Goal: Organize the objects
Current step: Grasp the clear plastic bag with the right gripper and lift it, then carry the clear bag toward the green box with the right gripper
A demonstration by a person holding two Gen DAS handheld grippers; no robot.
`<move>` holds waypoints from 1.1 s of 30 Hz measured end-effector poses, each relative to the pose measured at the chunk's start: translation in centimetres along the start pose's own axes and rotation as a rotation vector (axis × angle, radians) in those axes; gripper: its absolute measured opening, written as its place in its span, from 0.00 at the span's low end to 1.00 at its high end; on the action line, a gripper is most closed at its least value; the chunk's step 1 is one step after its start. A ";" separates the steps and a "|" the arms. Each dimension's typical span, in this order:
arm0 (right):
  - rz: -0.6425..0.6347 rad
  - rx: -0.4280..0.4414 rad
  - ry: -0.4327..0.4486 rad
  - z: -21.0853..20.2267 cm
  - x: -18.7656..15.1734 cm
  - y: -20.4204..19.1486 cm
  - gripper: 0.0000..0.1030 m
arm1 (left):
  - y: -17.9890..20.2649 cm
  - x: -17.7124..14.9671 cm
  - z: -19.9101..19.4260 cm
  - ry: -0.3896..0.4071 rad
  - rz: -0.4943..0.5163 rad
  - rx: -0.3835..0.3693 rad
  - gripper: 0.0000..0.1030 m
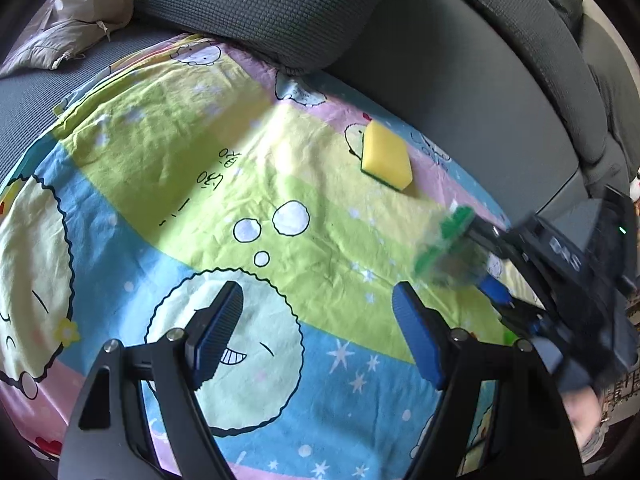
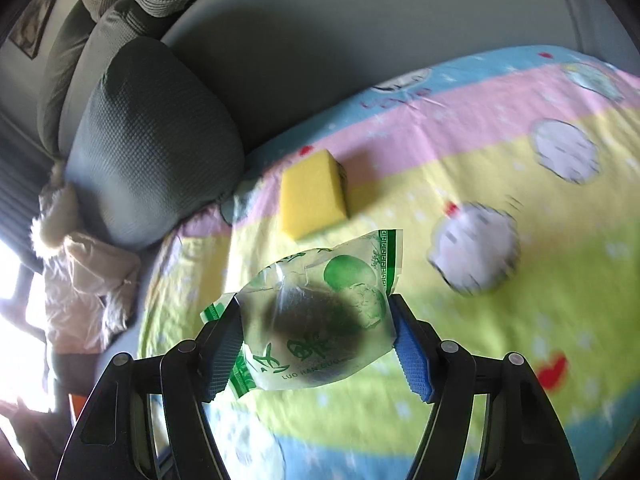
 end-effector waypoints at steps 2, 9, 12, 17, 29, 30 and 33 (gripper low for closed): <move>0.021 -0.049 -0.010 -1.3 -1.7 0.6 0.69 | 0.0 -0.1 0.0 0.002 0.006 0.018 0.73; 0.150 -0.028 -0.043 -3.9 -6.3 4.5 0.69 | -0.4 -0.4 0.4 -0.001 0.030 0.060 0.73; 0.128 -0.083 -0.060 -3.5 -6.0 4.6 0.70 | -0.5 -0.6 0.9 -0.018 0.040 0.087 0.73; 0.138 -0.048 -0.064 -3.0 -5.8 5.1 0.77 | 0.1 -1.0 1.3 -0.043 0.061 0.075 0.73; 0.129 -0.009 0.109 -7.5 -5.3 5.3 0.77 | 3.2 -2.5 0.7 -0.064 0.102 -0.039 0.74; 0.129 -0.003 0.119 -7.9 -5.3 5.4 0.77 | 3.5 -2.6 0.7 -0.068 0.106 -0.048 0.74; 0.131 0.016 0.137 -8.6 -5.2 5.7 0.77 | 4.3 -3.1 1.0 -0.087 0.120 -0.071 0.74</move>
Point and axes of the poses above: each gripper's, at about its wrist camera, not at the fingertips, and z roughly the way its jaws point, y to its right, x to its top, the point moved 1 cm from there along z, roughly the way its jaws point, and after that the axes turned 7 degrees about x, right-handed, at the moved point
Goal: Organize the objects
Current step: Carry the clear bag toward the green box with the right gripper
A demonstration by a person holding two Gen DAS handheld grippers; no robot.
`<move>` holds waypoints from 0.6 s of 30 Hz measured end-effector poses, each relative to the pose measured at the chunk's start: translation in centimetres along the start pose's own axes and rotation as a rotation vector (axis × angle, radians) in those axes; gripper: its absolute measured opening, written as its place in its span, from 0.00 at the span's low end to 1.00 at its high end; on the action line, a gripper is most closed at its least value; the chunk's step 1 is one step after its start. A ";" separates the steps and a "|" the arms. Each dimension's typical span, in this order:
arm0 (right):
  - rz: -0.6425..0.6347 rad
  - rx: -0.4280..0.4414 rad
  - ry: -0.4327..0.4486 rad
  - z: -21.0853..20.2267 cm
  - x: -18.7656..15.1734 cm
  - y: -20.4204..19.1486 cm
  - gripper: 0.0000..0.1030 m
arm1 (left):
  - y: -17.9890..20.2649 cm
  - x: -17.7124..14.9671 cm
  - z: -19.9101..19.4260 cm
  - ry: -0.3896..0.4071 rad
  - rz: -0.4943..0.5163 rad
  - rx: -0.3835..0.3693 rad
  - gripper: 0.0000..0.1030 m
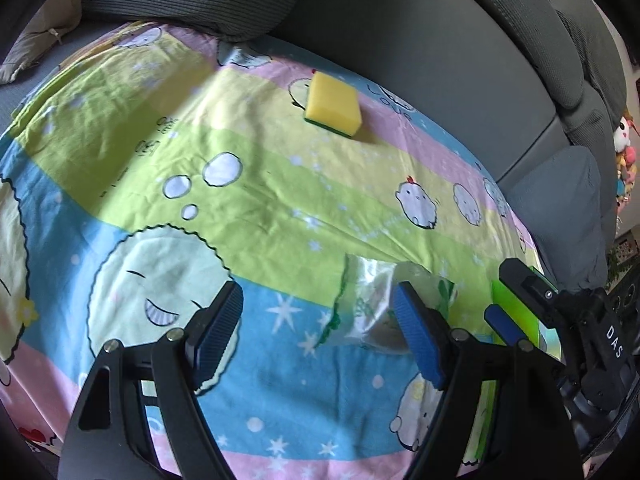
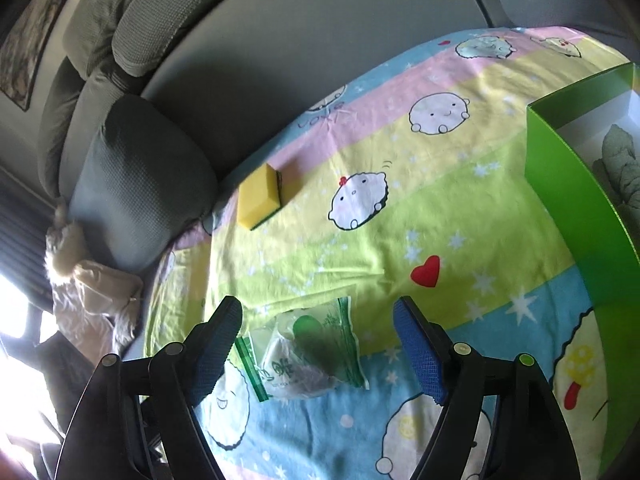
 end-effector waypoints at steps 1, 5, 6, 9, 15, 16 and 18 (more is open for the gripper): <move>0.006 0.004 0.004 -0.2 0.0 0.2 0.77 | 0.3 -0.1 0.1 -0.003 0.004 -0.001 0.74; 0.025 -0.005 0.012 -1.0 0.1 1.1 0.77 | 1.2 -0.7 0.2 -0.007 0.026 0.017 0.74; 0.021 -0.007 0.011 -1.2 0.1 1.2 0.77 | 1.3 -0.8 0.4 -0.010 0.031 0.017 0.74; 0.005 0.002 0.006 -1.6 0.0 1.4 0.77 | 1.9 -1.1 0.8 -0.028 0.042 0.012 0.75; -0.047 0.077 0.005 -2.2 0.1 1.4 0.77 | 2.7 -1.5 1.5 -0.047 0.072 0.018 0.75; -0.045 0.093 -0.002 -2.0 0.1 1.5 0.78 | 2.8 -1.6 1.7 -0.053 0.079 0.018 0.75; -0.038 0.113 -0.023 -1.5 0.0 1.7 0.78 | 2.8 -1.7 2.0 -0.065 0.076 0.013 0.75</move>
Point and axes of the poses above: each gripper's, at about its wrist camera, not at the fingertips, and z roughly the way its jaws point, y to its right, x to its top, the point moved 1 cm from there along z, roughly the way its jaws point, and after that the axes turned 7 degrees about x, right-handed, at the moved point
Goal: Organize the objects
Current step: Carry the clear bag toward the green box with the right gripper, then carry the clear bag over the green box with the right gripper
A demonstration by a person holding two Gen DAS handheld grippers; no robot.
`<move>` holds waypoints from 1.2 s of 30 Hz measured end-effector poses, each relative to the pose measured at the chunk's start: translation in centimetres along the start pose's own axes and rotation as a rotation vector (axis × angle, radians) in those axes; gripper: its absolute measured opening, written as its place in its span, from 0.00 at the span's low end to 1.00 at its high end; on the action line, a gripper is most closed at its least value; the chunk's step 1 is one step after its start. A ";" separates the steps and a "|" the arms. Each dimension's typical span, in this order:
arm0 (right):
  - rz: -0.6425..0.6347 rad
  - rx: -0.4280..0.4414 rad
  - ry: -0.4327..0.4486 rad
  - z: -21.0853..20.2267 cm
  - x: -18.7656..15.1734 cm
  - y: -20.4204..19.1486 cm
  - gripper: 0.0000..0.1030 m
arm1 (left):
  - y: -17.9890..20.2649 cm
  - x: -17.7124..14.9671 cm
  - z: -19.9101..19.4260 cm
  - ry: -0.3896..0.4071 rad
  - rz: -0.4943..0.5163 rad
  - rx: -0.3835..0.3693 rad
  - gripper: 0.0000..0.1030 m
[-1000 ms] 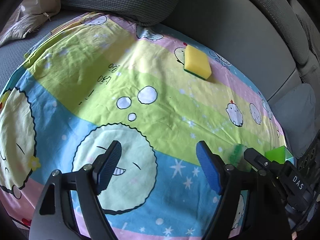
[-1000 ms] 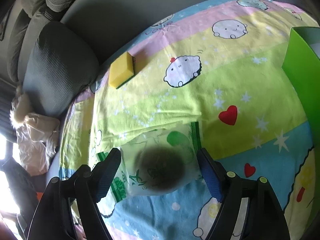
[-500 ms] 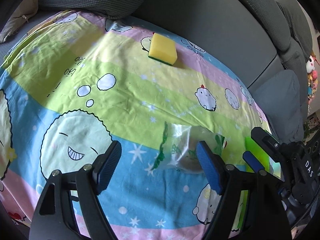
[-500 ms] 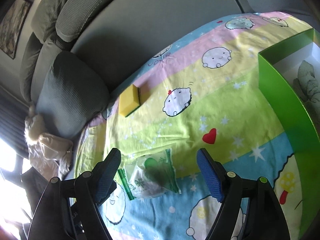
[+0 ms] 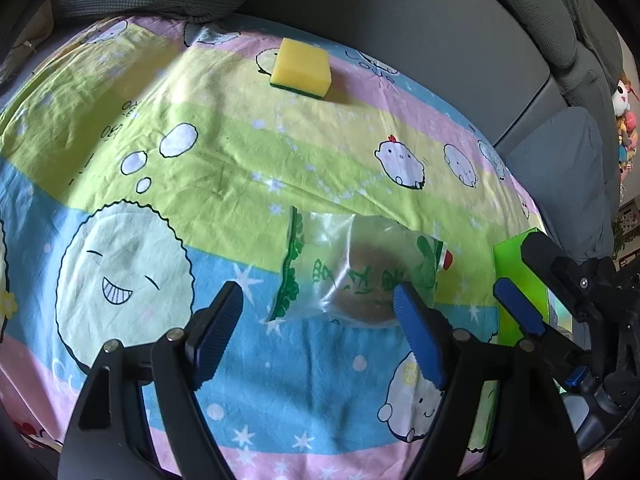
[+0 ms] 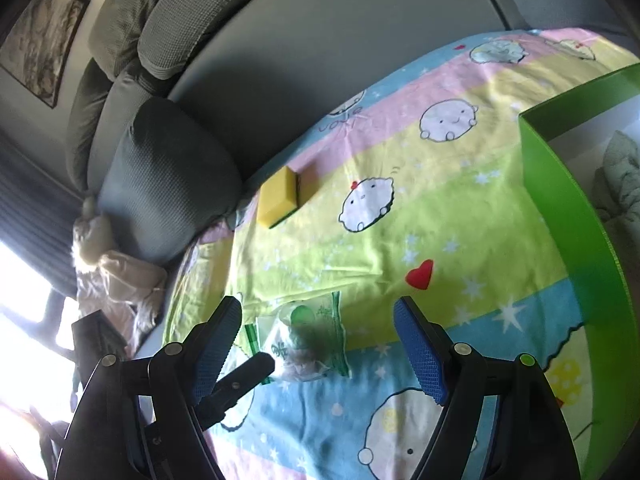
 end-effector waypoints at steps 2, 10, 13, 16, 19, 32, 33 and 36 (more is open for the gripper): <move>0.003 0.002 -0.016 0.4 -0.2 0.1 0.78 | 0.0 0.0 0.4 -0.008 -0.002 -0.005 0.76; -0.009 -0.004 -0.077 2.9 -0.6 -0.4 0.77 | -0.2 0.2 1.6 -0.037 -0.034 -0.075 0.80; -0.029 -0.026 -0.083 3.7 -0.7 -0.8 0.77 | -0.2 0.2 1.9 -0.043 -0.045 -0.099 0.80; -0.025 -0.021 -0.108 4.5 -0.7 -0.7 0.74 | -0.2 0.2 2.4 -0.063 -0.046 -0.122 0.79; -0.008 -0.016 -0.117 5.1 -0.7 -0.6 0.70 | 0.0 0.3 2.2 -0.044 -0.033 -0.123 0.78; 0.087 -0.020 -0.205 7.0 -1.2 0.9 0.67 | 1.4 -0.1 2.0 -0.034 0.027 -0.158 0.59; 0.085 -0.026 -0.205 7.0 -1.2 0.9 0.67 | 1.6 -0.2 1.9 -0.030 0.036 -0.156 0.58; 0.081 -0.009 -0.205 6.7 -1.3 0.7 0.63 | 1.9 -0.3 1.2 -0.007 0.056 -0.153 0.53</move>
Point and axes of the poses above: each gripper's, at about its wrist camera, not at the fingertips, and z roughly the way its jaws point, y to its right, x to its top, the point moved 1 cm from there along z, roughly the way its jaws point, and after that the axes turned 7 degrees about x, right-handed, at the moved point
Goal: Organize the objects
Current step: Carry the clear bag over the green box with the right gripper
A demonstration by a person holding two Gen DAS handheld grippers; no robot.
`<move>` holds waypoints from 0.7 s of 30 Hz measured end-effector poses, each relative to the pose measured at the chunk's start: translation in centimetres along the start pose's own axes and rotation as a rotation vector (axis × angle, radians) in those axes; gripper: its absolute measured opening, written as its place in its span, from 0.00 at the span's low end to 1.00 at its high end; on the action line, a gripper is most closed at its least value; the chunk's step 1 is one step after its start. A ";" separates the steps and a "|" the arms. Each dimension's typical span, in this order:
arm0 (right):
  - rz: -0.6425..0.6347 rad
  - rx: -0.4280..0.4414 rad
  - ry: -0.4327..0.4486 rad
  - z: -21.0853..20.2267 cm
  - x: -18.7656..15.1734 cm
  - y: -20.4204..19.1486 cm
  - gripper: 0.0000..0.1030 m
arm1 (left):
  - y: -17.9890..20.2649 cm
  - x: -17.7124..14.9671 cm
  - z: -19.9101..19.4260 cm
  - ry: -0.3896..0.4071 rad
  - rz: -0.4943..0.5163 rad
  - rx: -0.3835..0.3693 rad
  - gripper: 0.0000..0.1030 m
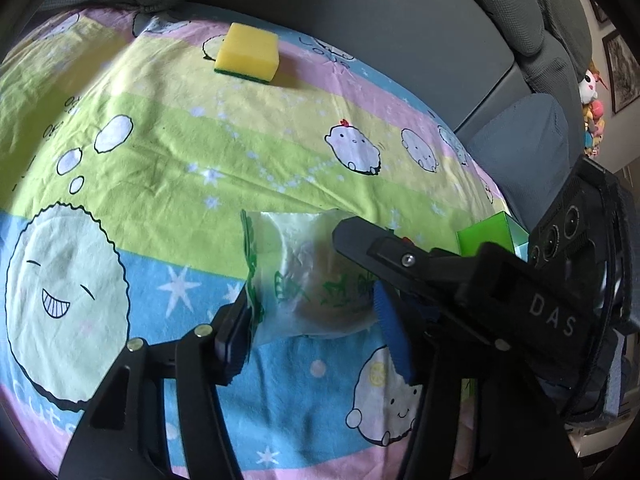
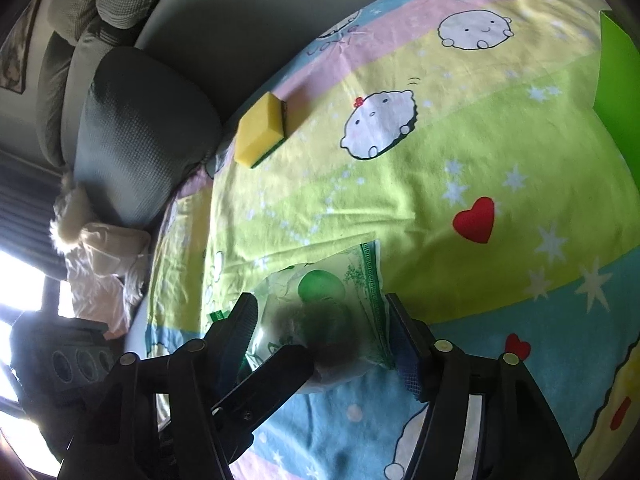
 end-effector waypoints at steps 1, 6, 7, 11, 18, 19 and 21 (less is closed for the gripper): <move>0.002 0.010 0.000 -0.1 -0.1 -0.1 0.63 | 0.1 0.0 -0.2 0.006 0.006 0.004 0.52; 0.003 0.024 0.020 -0.9 -0.3 -0.5 0.63 | 0.8 -0.3 -1.2 0.040 0.019 -0.007 0.50; -0.003 0.022 0.031 -1.3 -0.3 -0.7 0.63 | 1.0 -0.3 -1.4 0.051 0.017 -0.015 0.50; -0.020 0.037 0.075 -2.8 -0.3 -1.2 0.63 | 2.2 -0.6 -2.4 0.106 0.035 -0.021 0.49; -0.066 0.054 0.176 -6.2 -0.2 -1.7 0.63 | 4.7 -0.9 -4.0 0.188 0.062 -0.070 0.49; -0.079 0.059 0.195 -6.8 -0.1 -1.9 0.63 | 5.0 -1.0 -4.2 0.202 0.068 -0.074 0.48; -0.095 0.070 0.219 -7.7 -0.1 -2.0 0.63 | 5.8 -1.1 -4.7 0.229 0.092 -0.077 0.48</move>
Point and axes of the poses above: each gripper's, at about its wrist camera, not at the fingertips, and z roughly the way its jaws point, y to its right, x to its top, the point moved 1 cm from there along z, roughly the way its jaws point, and after that the axes turned 7 degrees about x, right-handed, at the moved point
